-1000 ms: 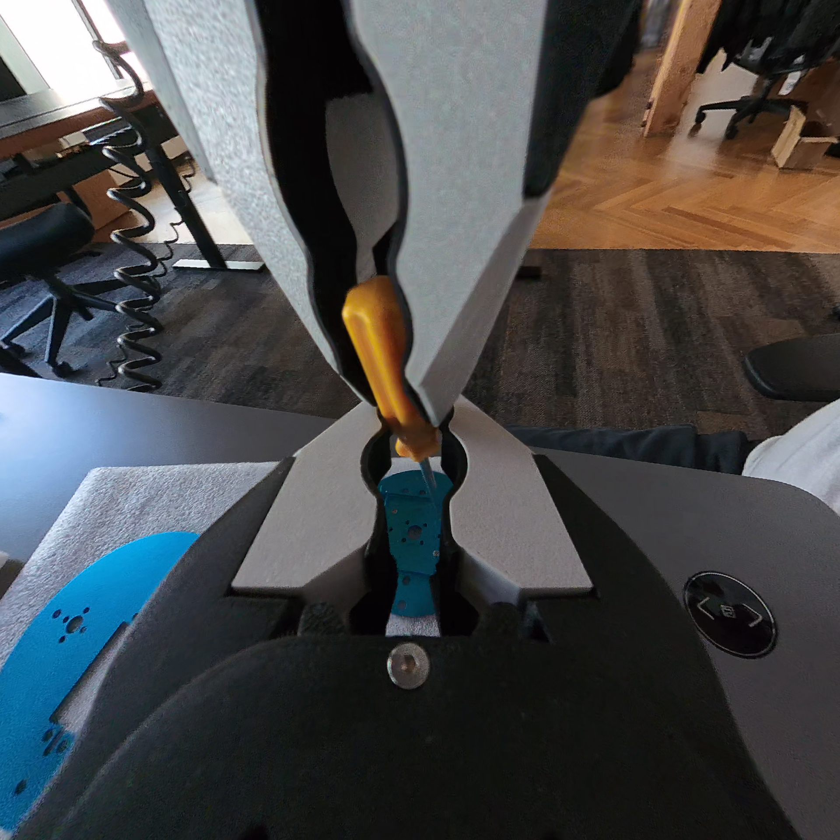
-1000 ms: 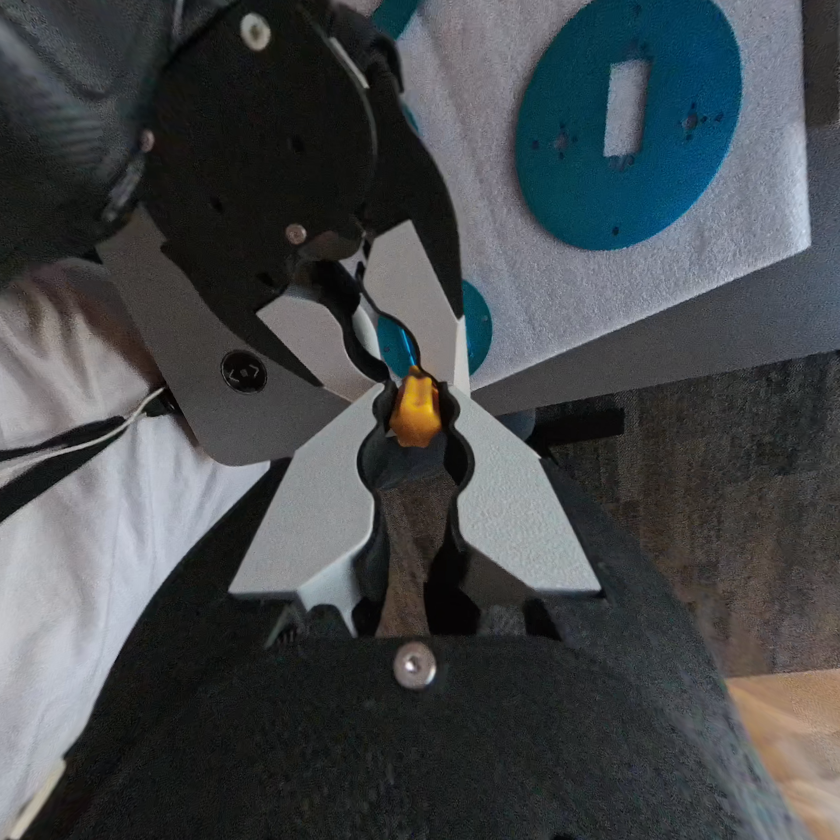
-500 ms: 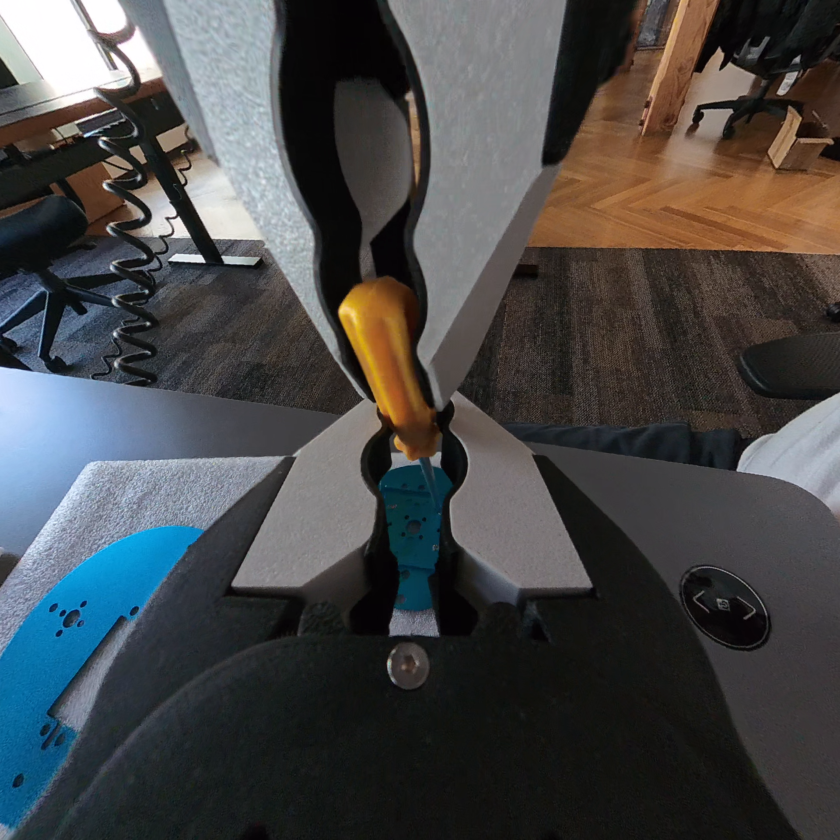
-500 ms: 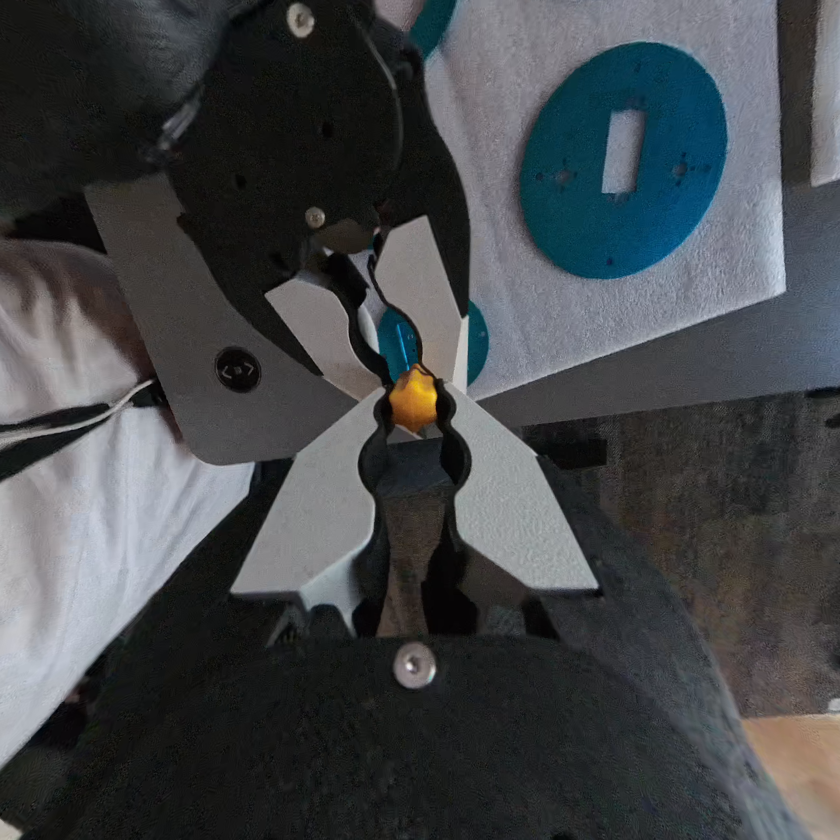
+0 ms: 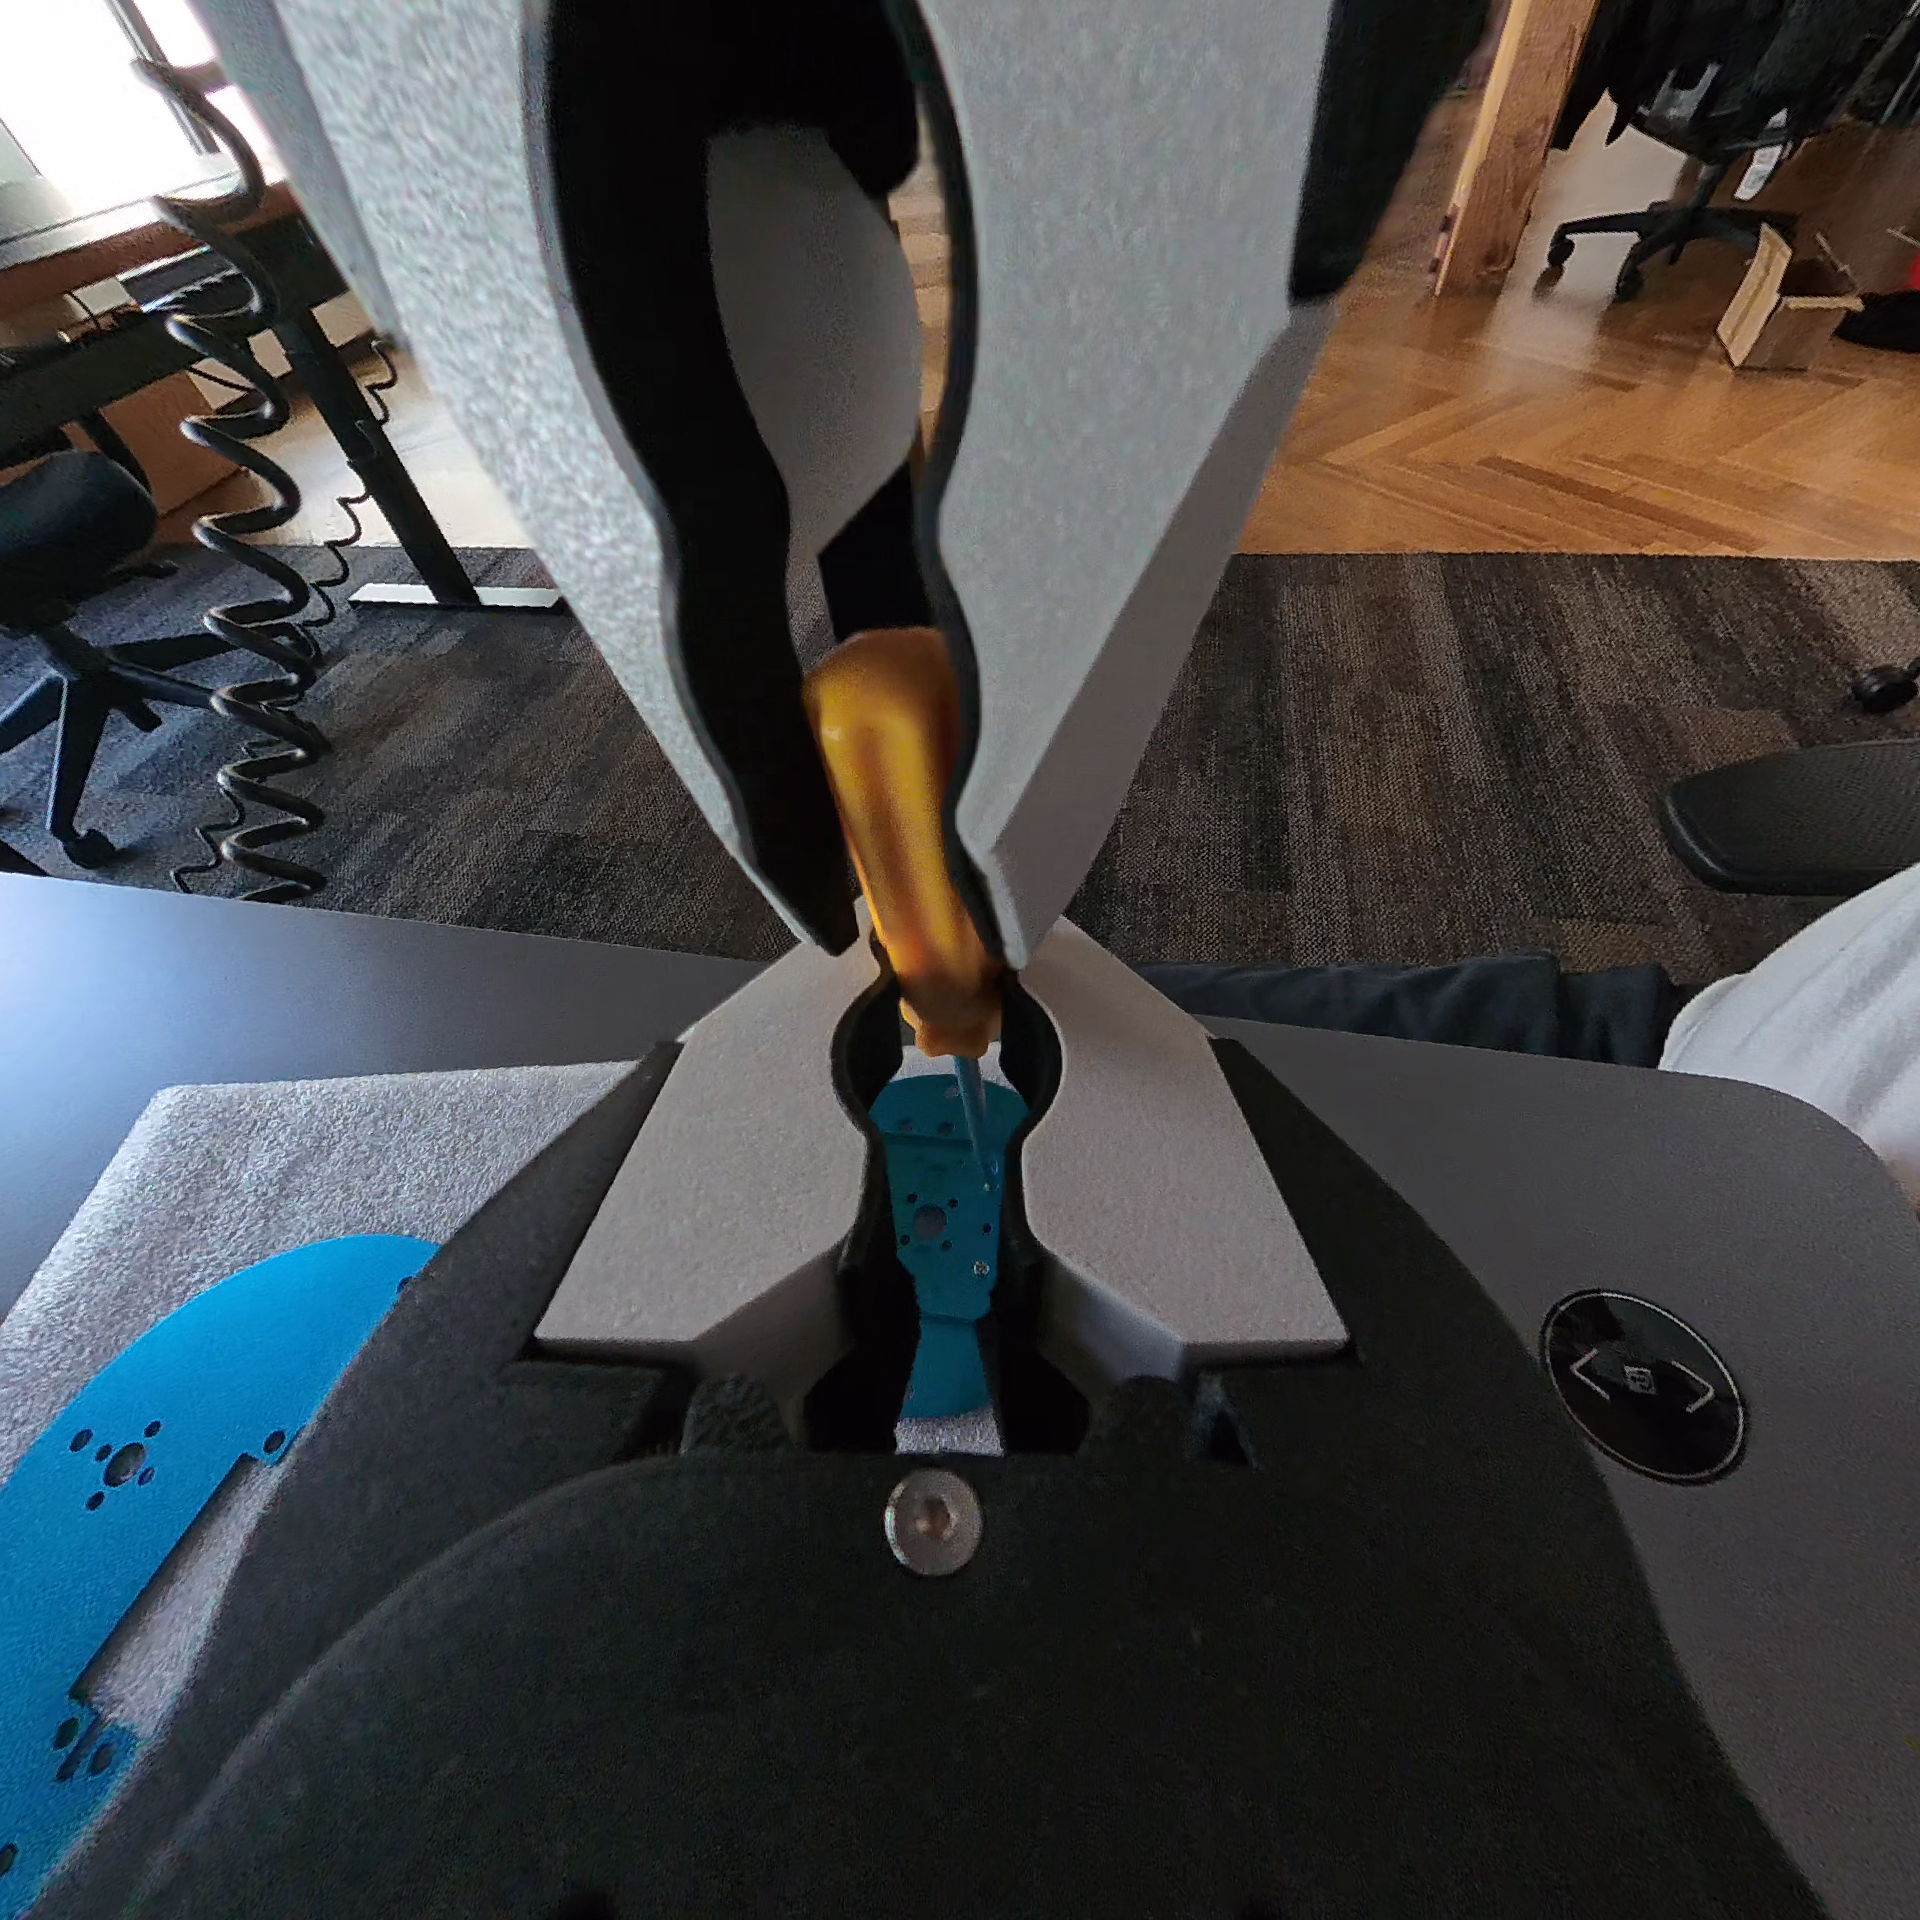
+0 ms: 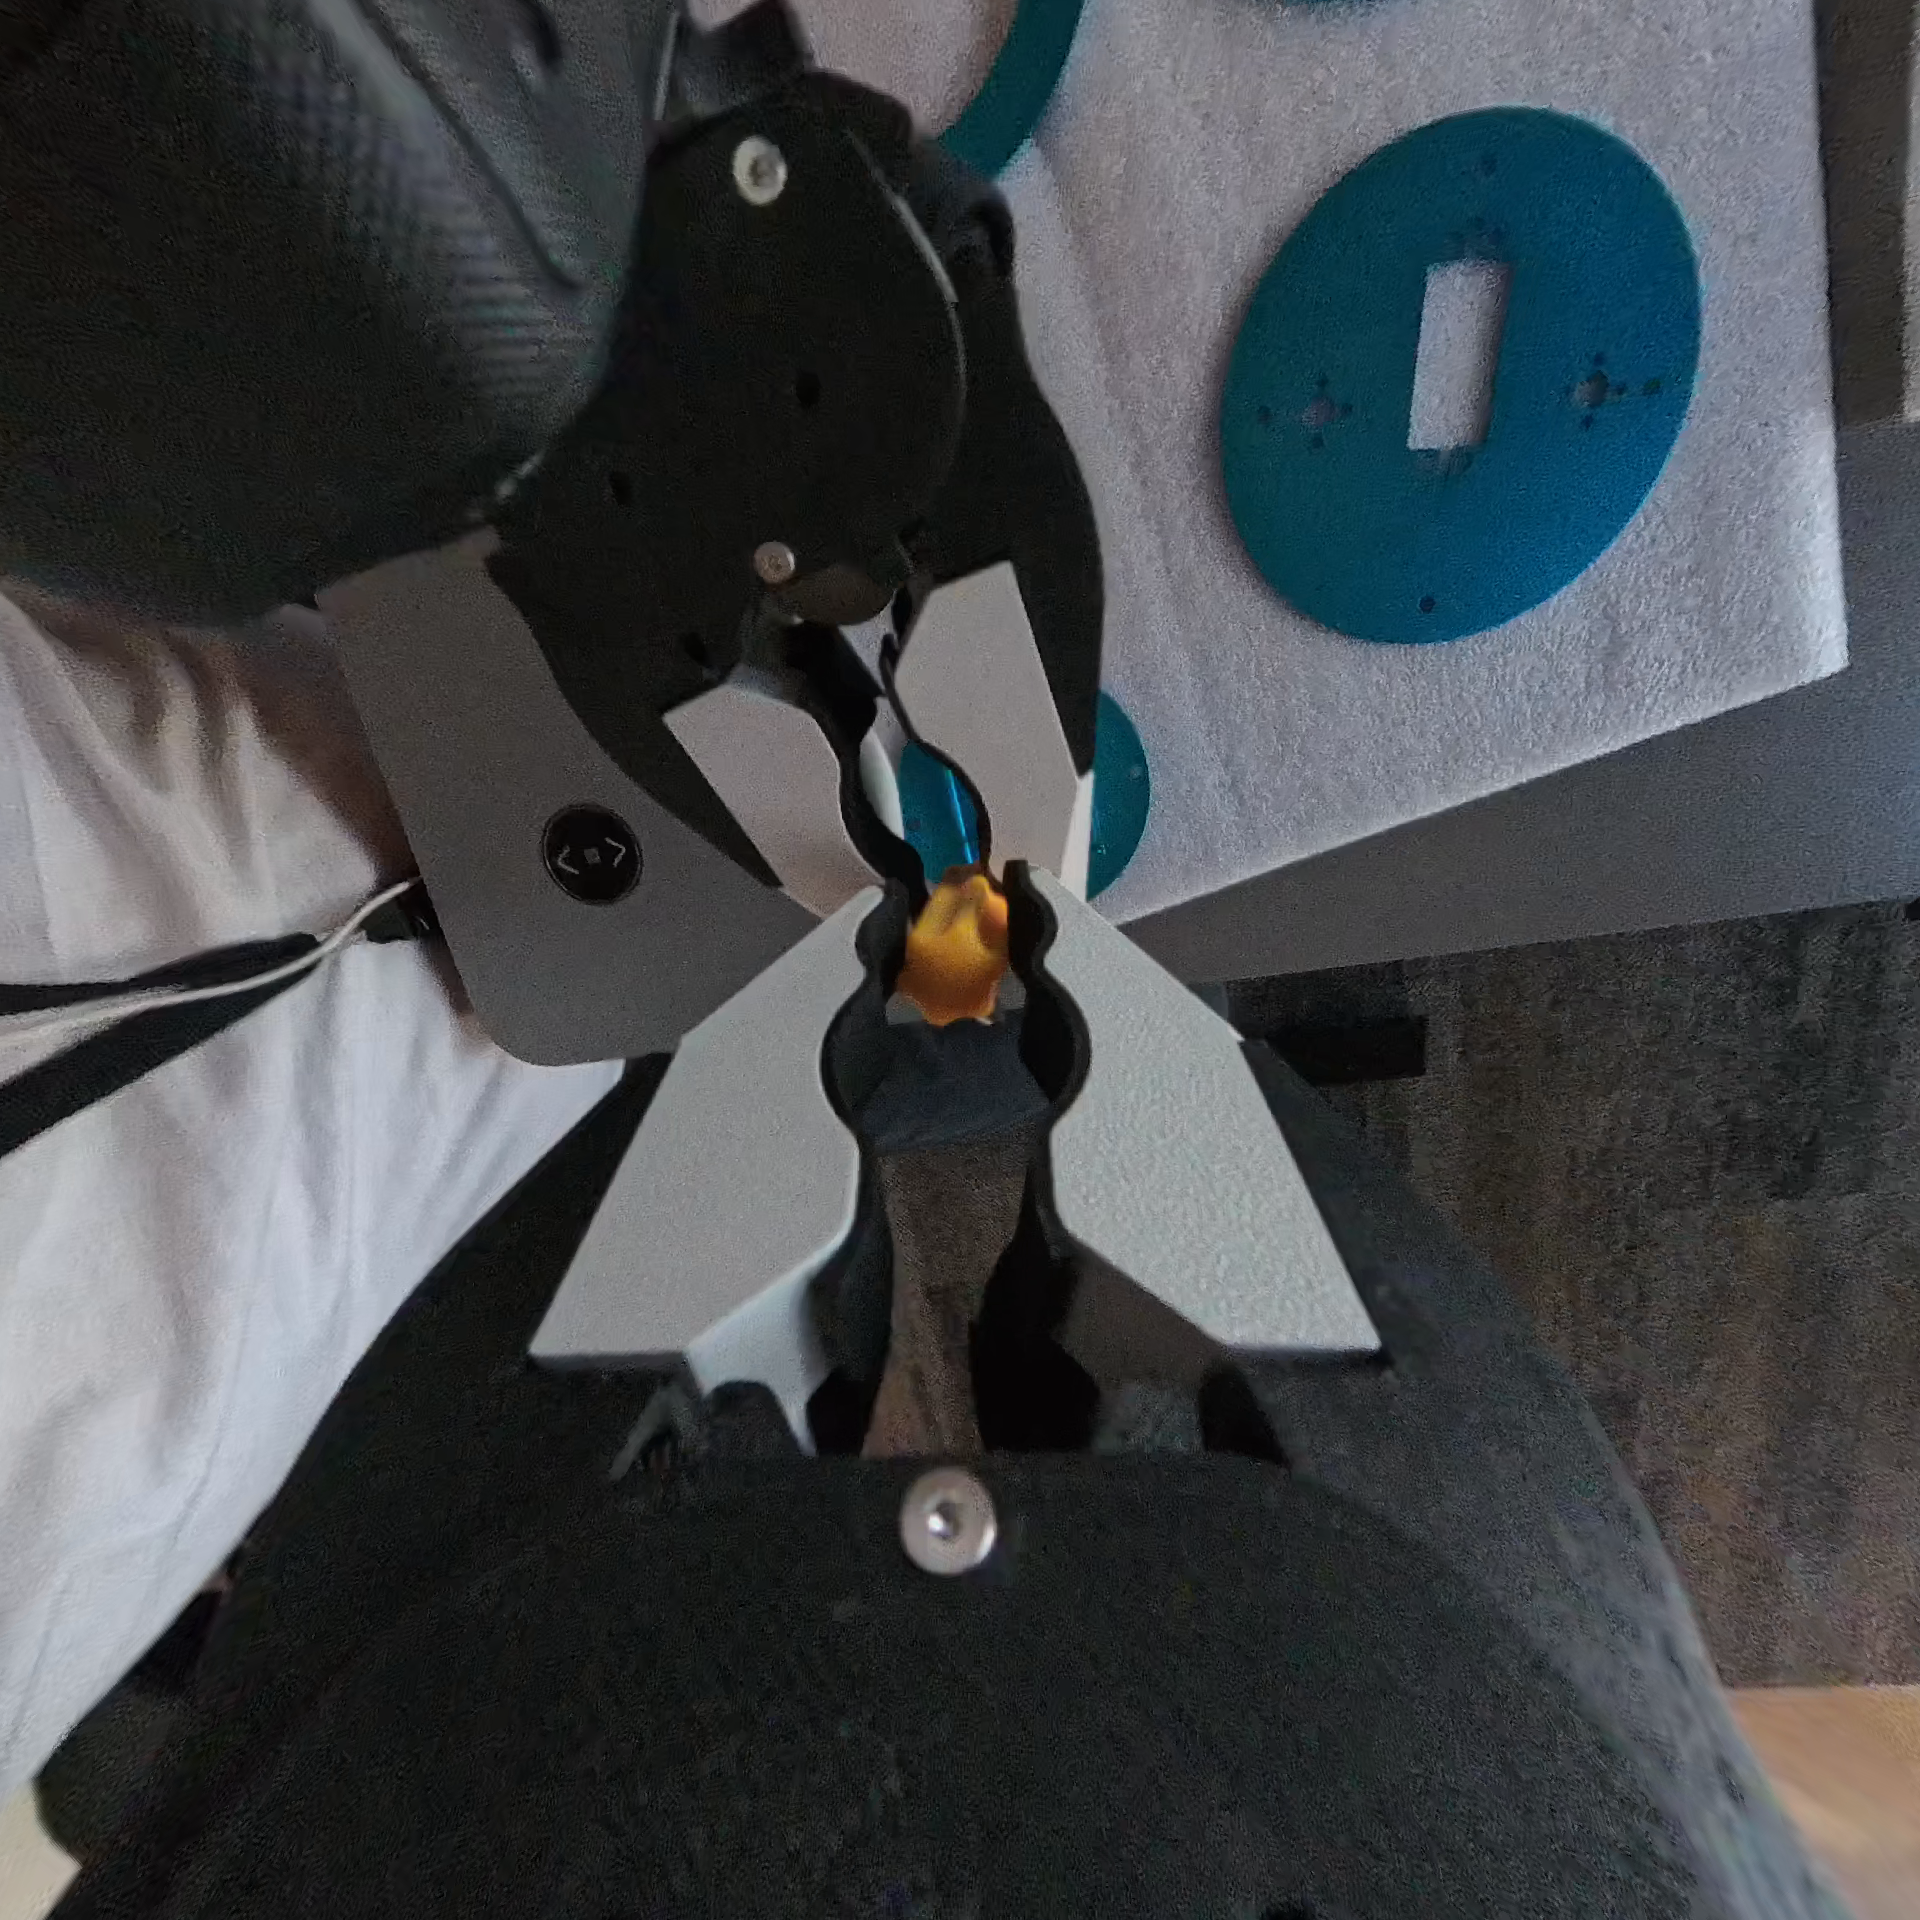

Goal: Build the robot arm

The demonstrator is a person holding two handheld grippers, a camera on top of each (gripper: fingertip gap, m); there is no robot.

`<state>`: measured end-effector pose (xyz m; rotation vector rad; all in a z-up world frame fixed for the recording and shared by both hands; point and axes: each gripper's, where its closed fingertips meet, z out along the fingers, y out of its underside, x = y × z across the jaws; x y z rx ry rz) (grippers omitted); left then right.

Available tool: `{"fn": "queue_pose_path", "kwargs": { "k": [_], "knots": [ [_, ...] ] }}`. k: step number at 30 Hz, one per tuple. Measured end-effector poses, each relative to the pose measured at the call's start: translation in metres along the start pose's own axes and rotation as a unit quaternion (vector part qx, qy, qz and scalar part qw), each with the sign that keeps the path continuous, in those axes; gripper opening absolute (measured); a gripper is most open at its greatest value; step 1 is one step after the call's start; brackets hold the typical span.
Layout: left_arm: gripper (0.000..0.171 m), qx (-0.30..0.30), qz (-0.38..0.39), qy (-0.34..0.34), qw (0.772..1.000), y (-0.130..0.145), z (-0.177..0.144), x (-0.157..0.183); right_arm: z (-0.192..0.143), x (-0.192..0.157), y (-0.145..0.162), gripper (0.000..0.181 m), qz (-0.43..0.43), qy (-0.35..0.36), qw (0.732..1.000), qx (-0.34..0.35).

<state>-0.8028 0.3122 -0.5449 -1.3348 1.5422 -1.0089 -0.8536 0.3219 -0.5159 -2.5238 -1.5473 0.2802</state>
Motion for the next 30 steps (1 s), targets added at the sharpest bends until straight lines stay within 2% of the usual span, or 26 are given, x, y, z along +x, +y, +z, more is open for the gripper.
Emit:
{"fn": "queue_pose_path", "kwargs": {
  "k": [2,5,8,11,13,15,17,20,22,25,28,30],
  "knots": [
    [0.014,-0.009,-0.010,-0.009,1.000,0.002,-0.001,-0.004,0.000,0.009,-0.002,0.021,0.076,0.021,0.997,0.025],
    [0.014,-0.011,0.002,-0.022,1.000,0.002,0.000,-0.003,-0.001,0.010,-0.001,0.020,0.085,0.050,0.994,0.038],
    [0.014,-0.008,0.012,-0.005,1.000,0.002,0.000,0.001,0.000,0.003,0.005,0.020,0.013,0.032,0.999,0.002],
    [0.014,-0.009,0.017,0.004,1.000,0.002,0.000,0.003,0.003,-0.005,0.013,0.030,-0.064,-0.008,0.997,-0.034],
    [0.014,-0.010,0.022,0.002,1.000,0.002,-0.001,0.003,0.005,-0.001,0.015,0.017,-0.095,0.006,0.994,-0.045],
    [0.014,-0.008,0.018,0.008,1.000,0.003,-0.003,0.004,0.007,-0.003,0.011,0.017,-0.105,0.012,0.994,-0.032],
    [0.014,-0.009,0.017,0.004,1.000,0.003,-0.003,0.003,0.007,-0.002,0.010,0.017,-0.060,0.013,0.998,-0.027],
    [0.013,-0.020,0.004,-0.018,1.000,0.006,0.000,-0.006,0.008,0.005,0.006,0.018,0.074,0.036,0.996,0.016],
    [0.012,-0.019,0.009,-0.012,1.000,0.006,0.000,-0.003,0.008,0.003,0.007,0.018,0.088,0.045,0.995,0.027],
    [0.010,-0.017,0.018,0.005,1.000,0.006,0.001,0.004,0.006,-0.003,0.011,0.018,0.025,0.042,0.999,-0.005],
    [0.010,-0.018,0.019,0.011,1.000,0.006,0.001,0.005,-0.001,-0.012,-0.004,0.027,-0.057,0.002,0.998,0.026],
    [0.010,-0.018,0.023,0.012,1.000,0.006,0.001,0.006,-0.001,-0.009,-0.002,0.019,-0.103,0.002,0.995,0.013]
  ]
}}
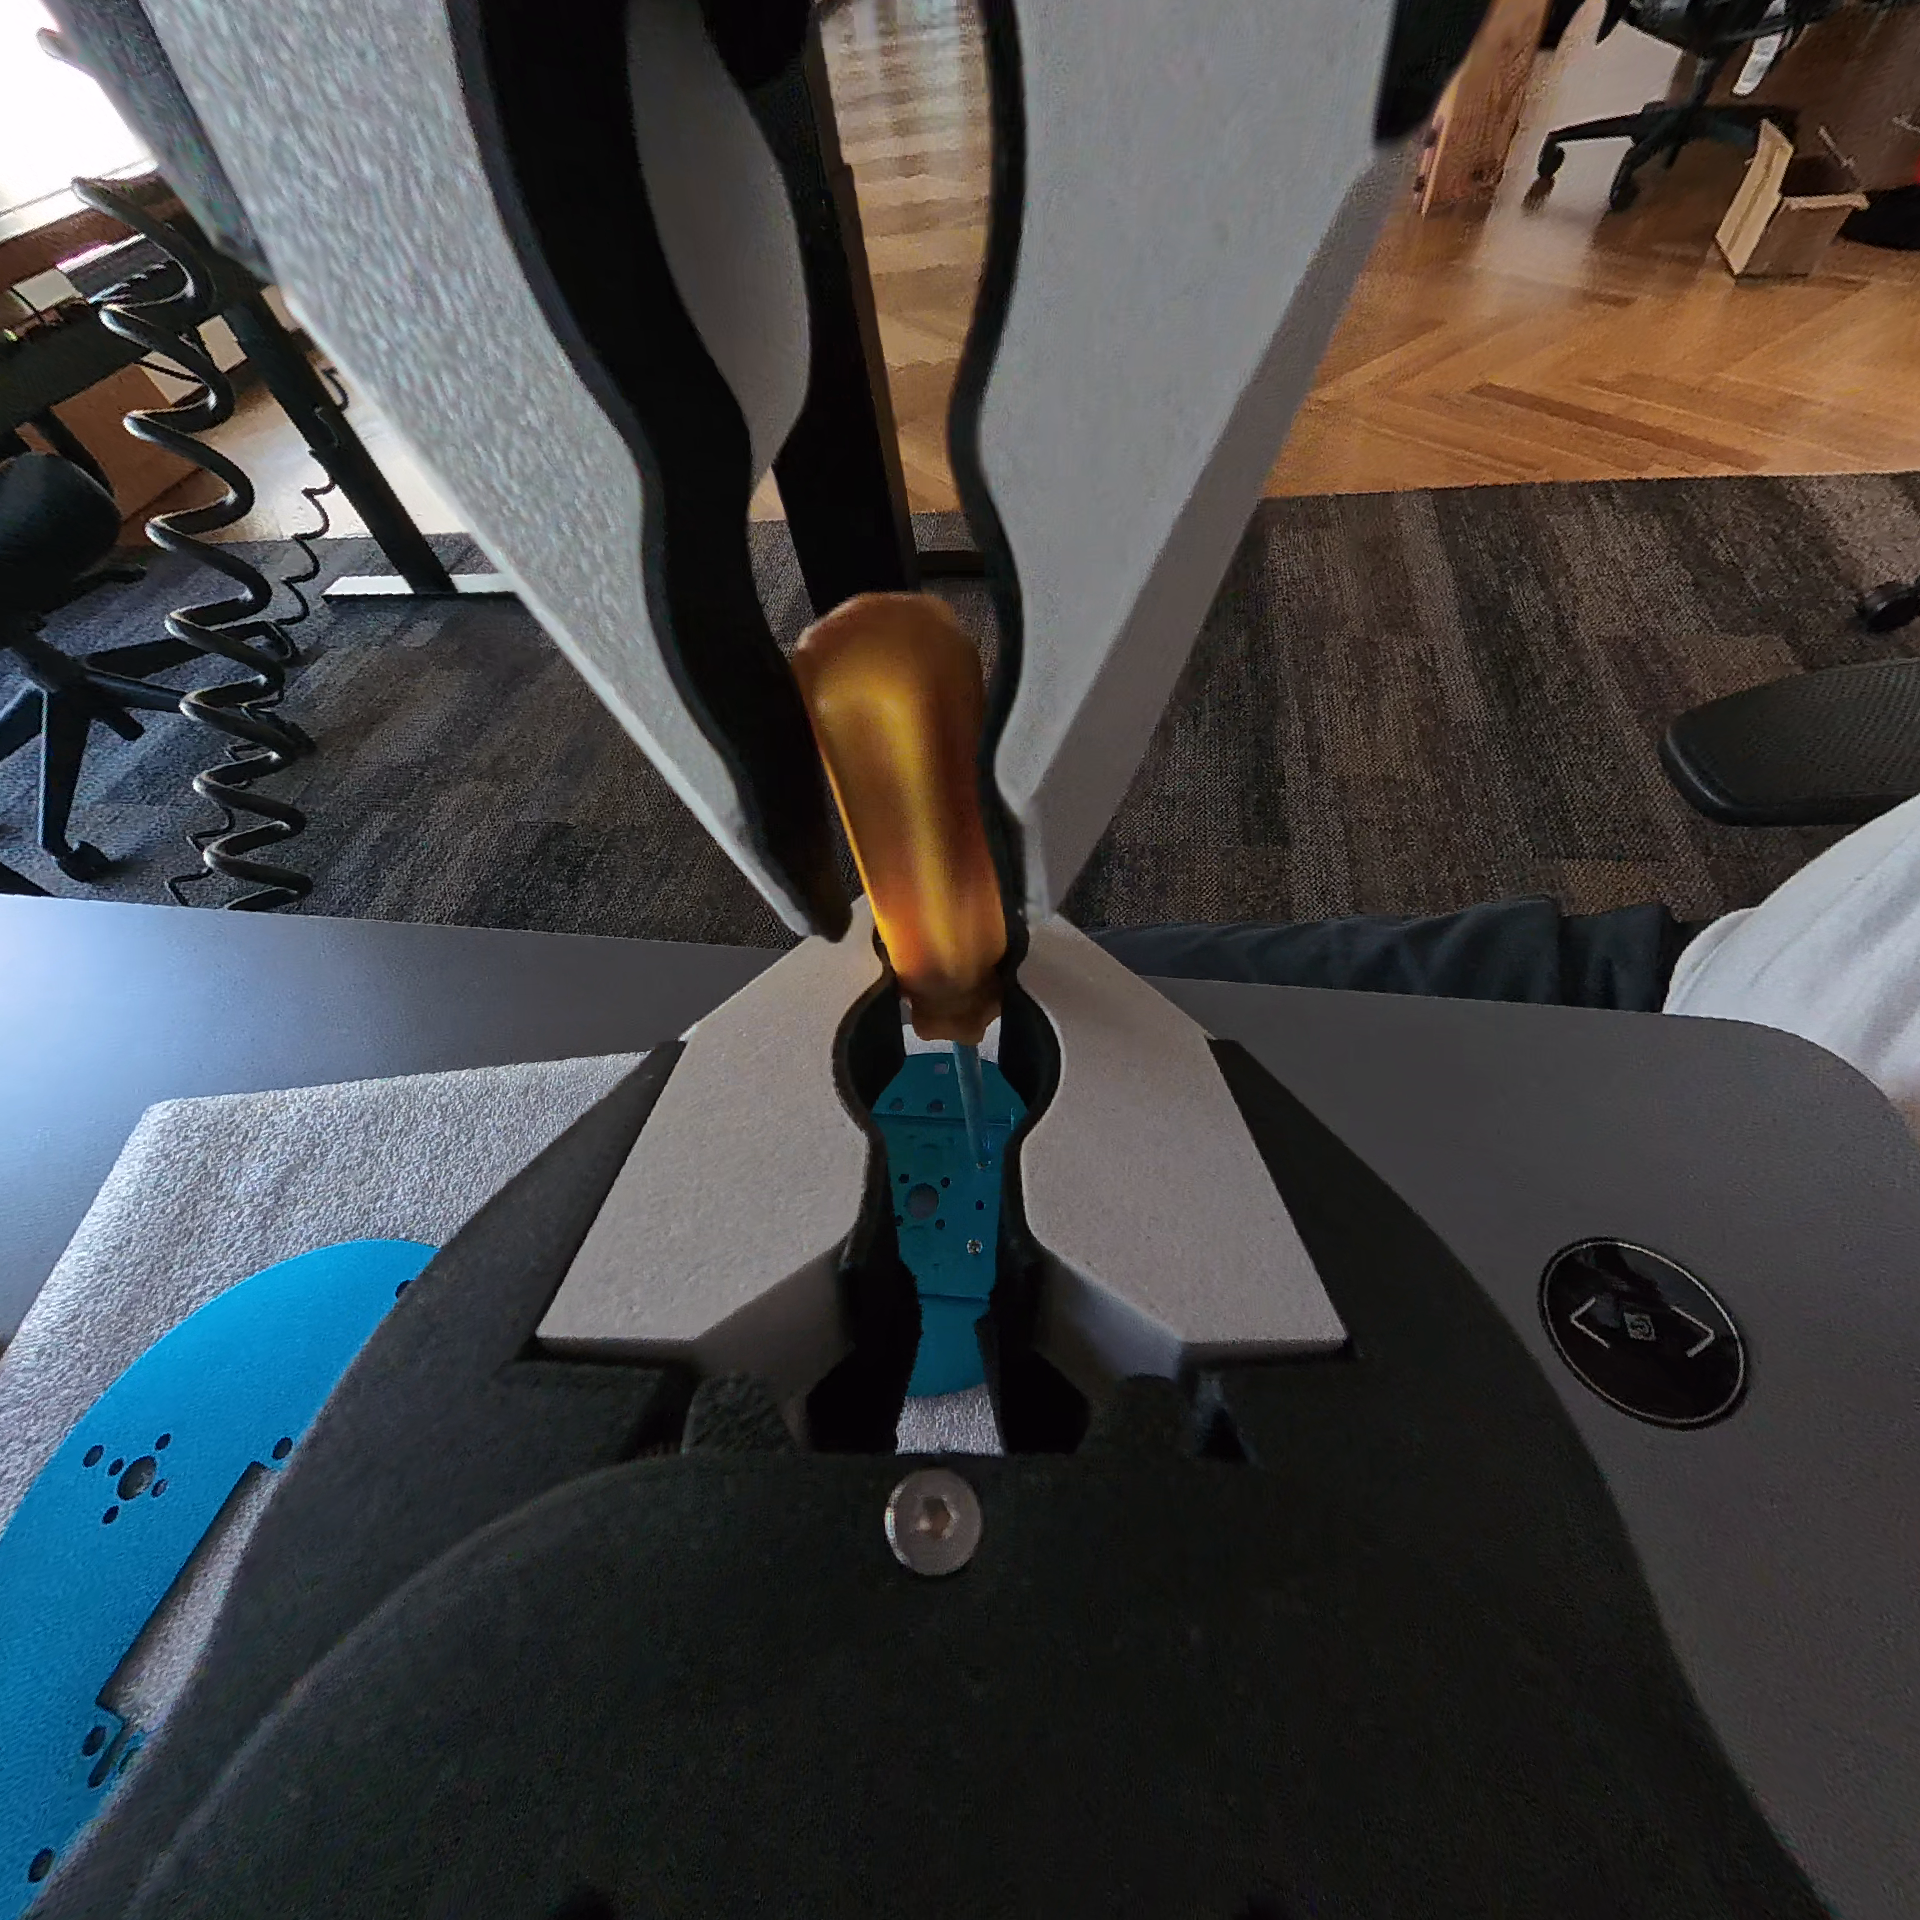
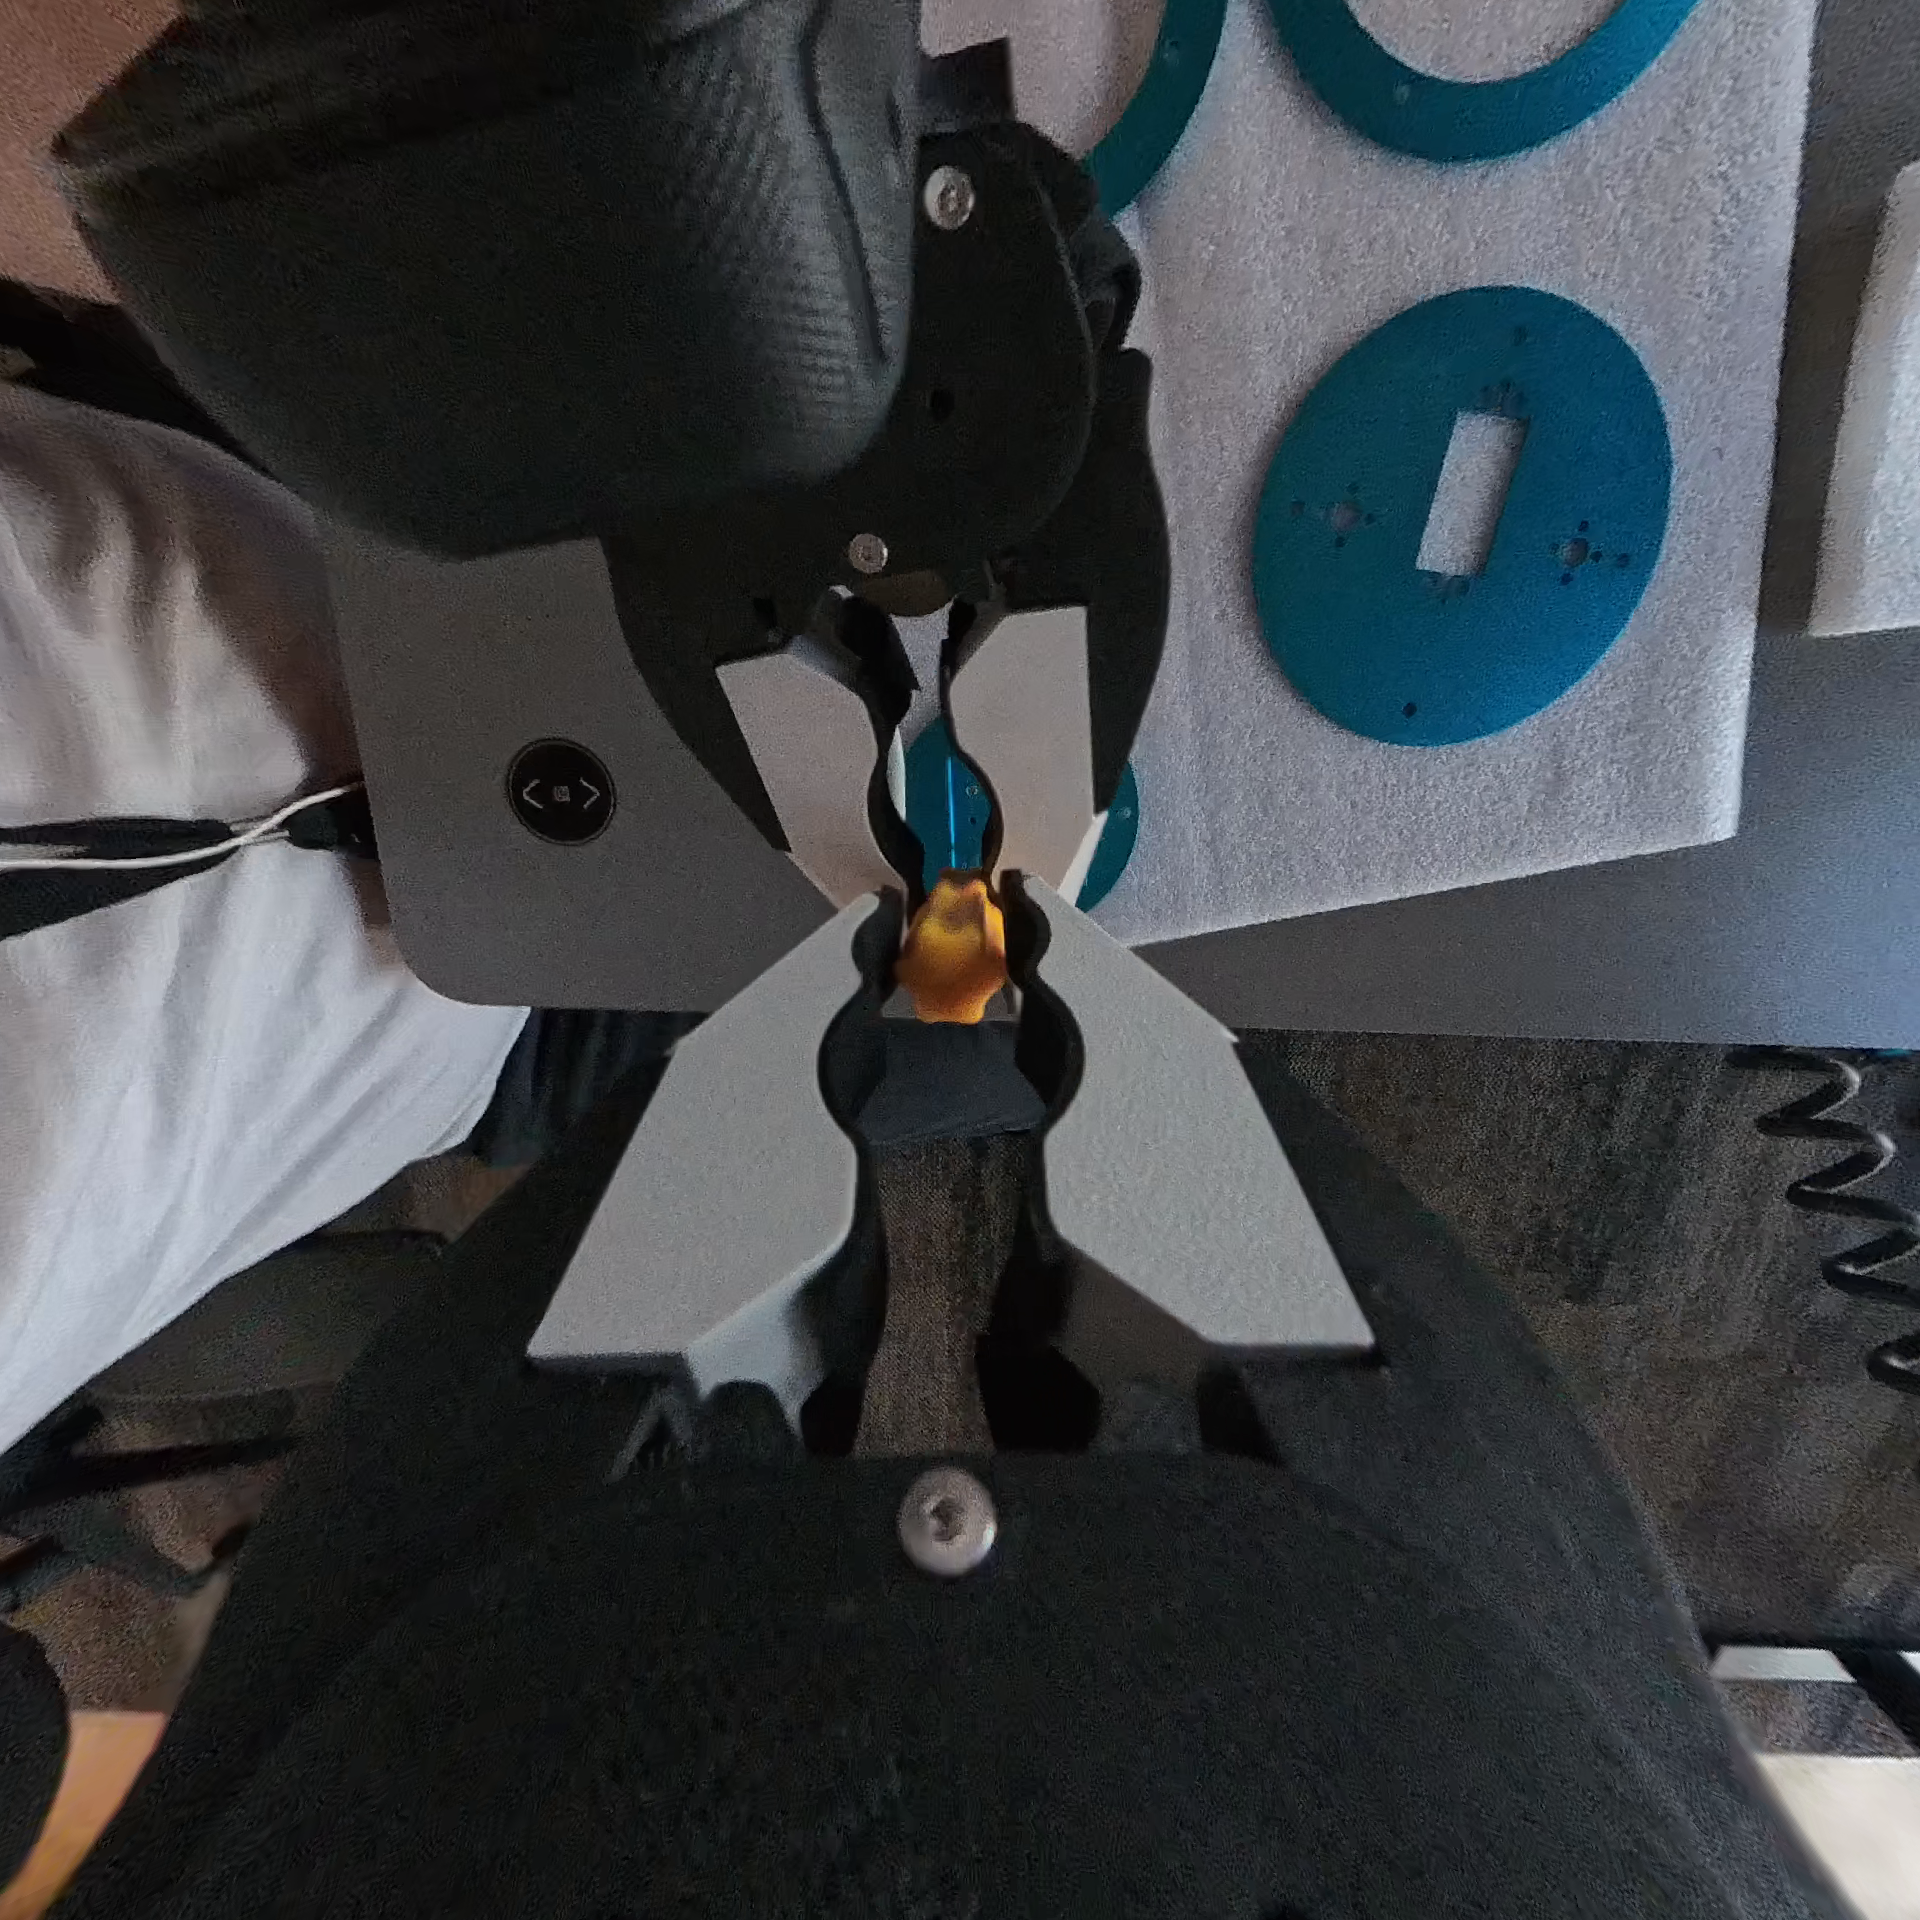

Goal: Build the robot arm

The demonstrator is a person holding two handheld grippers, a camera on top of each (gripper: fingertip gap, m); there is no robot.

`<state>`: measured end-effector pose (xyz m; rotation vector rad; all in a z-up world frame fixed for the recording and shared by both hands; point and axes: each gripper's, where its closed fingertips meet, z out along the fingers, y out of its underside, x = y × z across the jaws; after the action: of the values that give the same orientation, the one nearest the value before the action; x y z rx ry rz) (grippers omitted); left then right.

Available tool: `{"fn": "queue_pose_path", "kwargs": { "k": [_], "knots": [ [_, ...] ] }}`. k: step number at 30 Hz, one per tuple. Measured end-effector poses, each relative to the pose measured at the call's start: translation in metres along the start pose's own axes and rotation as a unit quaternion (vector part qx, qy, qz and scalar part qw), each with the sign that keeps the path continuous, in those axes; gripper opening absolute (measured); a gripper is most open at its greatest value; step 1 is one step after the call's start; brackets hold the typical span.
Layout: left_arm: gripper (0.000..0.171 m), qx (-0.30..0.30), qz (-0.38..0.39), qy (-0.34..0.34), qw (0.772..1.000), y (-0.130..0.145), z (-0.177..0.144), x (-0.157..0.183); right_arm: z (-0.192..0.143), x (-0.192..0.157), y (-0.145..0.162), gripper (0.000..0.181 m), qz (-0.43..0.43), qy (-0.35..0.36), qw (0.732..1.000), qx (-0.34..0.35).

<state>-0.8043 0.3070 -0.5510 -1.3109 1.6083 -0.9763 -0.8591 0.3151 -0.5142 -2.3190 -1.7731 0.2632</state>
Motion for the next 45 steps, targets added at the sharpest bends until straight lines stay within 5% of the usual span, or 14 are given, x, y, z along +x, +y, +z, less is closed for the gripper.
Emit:
{"fn": "queue_pose_path", "kwargs": {
  "k": [5,14,24,32,41,45],
  "knots": [
    [0.010,0.004,-0.002,0.004,1.000,-0.001,0.001,0.000,0.005,0.002,0.012,0.019,-0.076,-0.004,0.996,-0.055],
    [0.009,-0.005,-0.016,-0.011,1.000,0.005,0.002,-0.005,0.005,0.013,0.010,0.018,0.178,0.040,0.983,-0.009],
    [0.009,0.000,-0.003,0.013,1.000,0.004,0.002,0.000,0.004,0.006,0.019,0.018,-0.045,0.002,0.994,-0.097],
    [0.009,-0.001,-0.014,0.013,1.000,0.005,0.003,-0.003,0.006,0.008,0.018,0.018,0.174,0.022,0.982,-0.067],
    [0.009,-0.004,-0.002,0.026,1.000,0.005,0.001,-0.001,0.004,0.008,0.018,0.018,-0.049,0.016,0.992,-0.115],
    [0.009,-0.001,-0.004,0.025,1.000,0.006,0.000,-0.001,0.007,0.007,0.016,0.018,-0.029,-0.001,0.995,-0.099]
  ]
}}
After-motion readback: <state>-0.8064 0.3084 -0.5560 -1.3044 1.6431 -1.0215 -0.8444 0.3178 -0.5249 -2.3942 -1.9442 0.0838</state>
